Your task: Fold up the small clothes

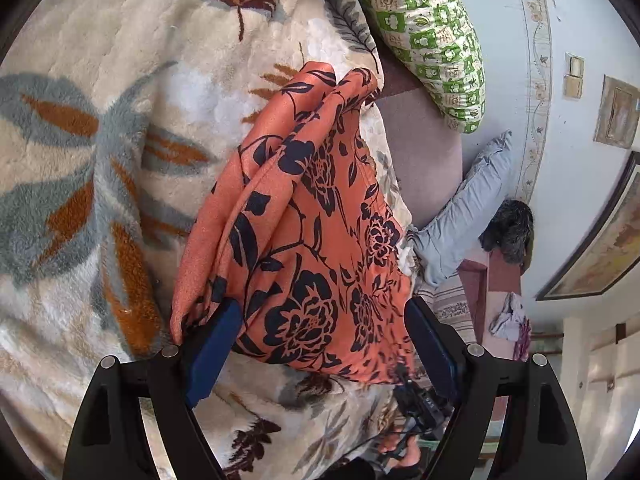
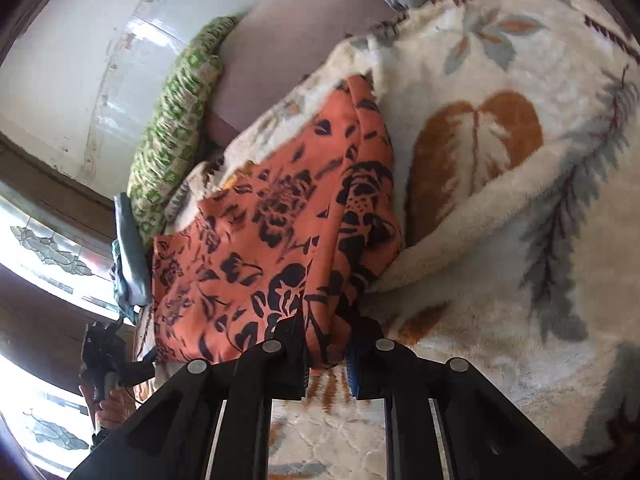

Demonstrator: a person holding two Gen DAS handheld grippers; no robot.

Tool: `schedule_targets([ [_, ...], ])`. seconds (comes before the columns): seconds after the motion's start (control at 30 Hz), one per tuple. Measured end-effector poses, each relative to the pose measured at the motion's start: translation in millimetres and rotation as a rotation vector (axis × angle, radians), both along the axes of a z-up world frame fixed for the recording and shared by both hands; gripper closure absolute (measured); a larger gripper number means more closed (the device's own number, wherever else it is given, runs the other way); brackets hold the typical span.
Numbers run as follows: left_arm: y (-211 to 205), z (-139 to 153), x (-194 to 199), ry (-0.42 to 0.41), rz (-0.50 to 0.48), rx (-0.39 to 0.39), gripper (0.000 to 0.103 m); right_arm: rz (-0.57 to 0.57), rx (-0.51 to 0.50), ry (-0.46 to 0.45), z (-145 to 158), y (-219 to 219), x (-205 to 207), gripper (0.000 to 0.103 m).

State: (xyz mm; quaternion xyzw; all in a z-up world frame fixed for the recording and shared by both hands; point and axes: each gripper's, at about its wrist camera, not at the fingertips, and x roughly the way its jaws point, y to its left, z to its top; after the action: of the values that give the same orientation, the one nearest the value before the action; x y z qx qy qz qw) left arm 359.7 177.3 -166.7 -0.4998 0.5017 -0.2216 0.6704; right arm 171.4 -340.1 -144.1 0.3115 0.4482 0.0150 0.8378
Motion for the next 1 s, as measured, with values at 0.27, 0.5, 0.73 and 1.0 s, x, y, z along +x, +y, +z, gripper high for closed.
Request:
schedule_targets([
  [0.27,15,-7,-30,0.027,0.041,0.001,0.028,-0.006,-0.088,0.193,-37,-6,-4,0.075],
  [0.5,24,44,-12,-0.172,0.045,0.152,0.016,-0.043,-0.232,-0.042,53,11,33,0.062],
  [0.73,-33,42,37,-0.215,-0.060,0.329,0.017,0.348,-0.236,-0.032,28,129,169,0.046],
  [1.0,-56,55,43,-0.290,-0.080,0.482,0.021,0.536,-0.470,0.075,-44,199,240,0.054],
])
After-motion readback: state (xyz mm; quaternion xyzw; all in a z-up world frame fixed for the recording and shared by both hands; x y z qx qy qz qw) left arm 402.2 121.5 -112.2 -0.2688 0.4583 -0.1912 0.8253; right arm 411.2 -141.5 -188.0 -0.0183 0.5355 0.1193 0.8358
